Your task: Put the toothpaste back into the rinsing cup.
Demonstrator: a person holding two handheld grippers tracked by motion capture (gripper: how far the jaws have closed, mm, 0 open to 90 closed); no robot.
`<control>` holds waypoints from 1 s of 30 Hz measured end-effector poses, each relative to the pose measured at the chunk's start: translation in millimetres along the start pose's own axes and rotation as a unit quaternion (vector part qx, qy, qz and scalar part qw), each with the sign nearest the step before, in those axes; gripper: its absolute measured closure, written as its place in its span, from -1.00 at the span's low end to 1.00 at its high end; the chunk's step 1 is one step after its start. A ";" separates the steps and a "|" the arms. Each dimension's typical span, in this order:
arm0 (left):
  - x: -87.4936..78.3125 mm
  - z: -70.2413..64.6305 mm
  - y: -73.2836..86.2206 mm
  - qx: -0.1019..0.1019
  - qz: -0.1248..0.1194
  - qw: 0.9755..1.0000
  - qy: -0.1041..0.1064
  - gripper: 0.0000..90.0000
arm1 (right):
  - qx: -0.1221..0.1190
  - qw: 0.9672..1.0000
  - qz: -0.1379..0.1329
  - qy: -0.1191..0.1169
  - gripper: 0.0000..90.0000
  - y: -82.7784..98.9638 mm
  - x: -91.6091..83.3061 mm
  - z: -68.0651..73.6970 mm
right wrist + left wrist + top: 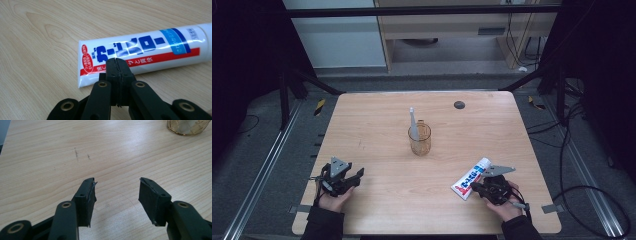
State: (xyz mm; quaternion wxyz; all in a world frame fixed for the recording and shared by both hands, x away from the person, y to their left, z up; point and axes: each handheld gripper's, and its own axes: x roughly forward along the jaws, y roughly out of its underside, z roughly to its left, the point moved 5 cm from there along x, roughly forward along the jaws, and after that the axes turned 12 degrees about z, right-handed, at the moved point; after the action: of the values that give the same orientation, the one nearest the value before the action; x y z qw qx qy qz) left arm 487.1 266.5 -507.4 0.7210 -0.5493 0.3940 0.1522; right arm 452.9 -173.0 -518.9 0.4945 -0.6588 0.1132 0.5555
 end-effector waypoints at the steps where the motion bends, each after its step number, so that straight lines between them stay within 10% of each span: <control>1: -0.1 0.1 -0.1 0.000 -0.001 1.000 0.000 0.03 | 0.000 1.000 0.000 -0.003 0.99 -1.1 1.1 1.4; 17: -1.1 3.7 -0.8 -0.008 -0.006 1.000 -0.003 0.04 | 0.013 1.000 -0.018 -0.022 1.00 -15.9 6.0 5.6; 30: 1.5 1.5 -2.9 0.001 -0.004 1.000 -0.004 0.04 | 0.072 0.995 -0.051 0.054 1.00 -33.2 -11.8 -54.2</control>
State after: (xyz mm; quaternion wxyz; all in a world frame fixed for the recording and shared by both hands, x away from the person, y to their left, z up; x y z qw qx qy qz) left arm 490.6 266.5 -506.4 0.7238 -0.5495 0.3893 0.1506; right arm 505.4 -203.8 -497.3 0.5613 -0.6557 0.1453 0.4835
